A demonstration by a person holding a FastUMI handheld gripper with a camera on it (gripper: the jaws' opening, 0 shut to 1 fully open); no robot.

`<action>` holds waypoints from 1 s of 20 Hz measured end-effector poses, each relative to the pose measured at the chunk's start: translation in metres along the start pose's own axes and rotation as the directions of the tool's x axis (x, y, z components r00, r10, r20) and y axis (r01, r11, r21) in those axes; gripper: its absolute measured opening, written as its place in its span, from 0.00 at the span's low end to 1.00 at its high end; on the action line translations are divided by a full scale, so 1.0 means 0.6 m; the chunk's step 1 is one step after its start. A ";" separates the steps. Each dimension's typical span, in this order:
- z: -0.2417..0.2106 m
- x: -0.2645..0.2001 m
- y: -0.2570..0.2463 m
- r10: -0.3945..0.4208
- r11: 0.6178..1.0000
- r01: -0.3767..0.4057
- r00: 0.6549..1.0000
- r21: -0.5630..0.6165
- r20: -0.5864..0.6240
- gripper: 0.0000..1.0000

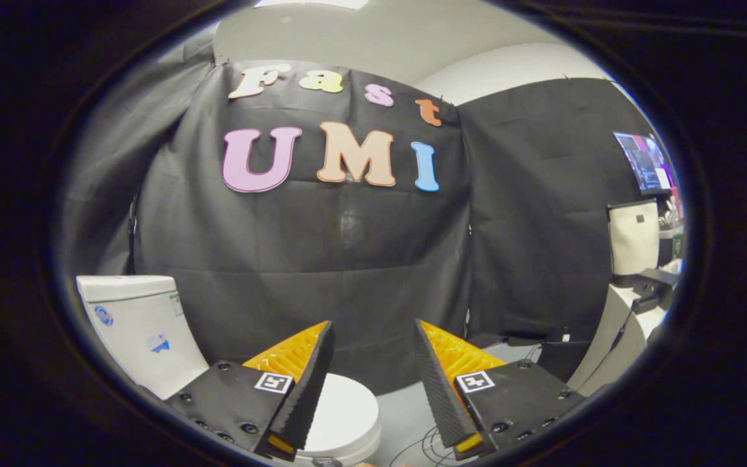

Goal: Open the toilet lid.

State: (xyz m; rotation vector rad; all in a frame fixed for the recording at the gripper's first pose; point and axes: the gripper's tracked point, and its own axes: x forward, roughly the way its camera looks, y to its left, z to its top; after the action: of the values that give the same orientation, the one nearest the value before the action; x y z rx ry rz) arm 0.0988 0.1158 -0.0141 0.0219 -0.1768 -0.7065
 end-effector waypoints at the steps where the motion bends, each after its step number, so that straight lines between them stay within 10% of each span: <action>1: -0.011 0.001 -0.005 -0.009 1.000 0.009 1.000 0.004 -0.013 0.76; 13: -0.064 -0.002 -0.037 -0.051 0.998 0.055 0.993 0.035 -0.107 0.77; 20: -0.128 -0.001 -0.039 -0.030 0.952 0.085 0.982 0.294 -0.185 0.78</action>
State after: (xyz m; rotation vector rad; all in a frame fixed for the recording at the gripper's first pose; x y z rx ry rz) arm 0.0962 0.0954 -0.0920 0.3829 -0.1100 -0.7269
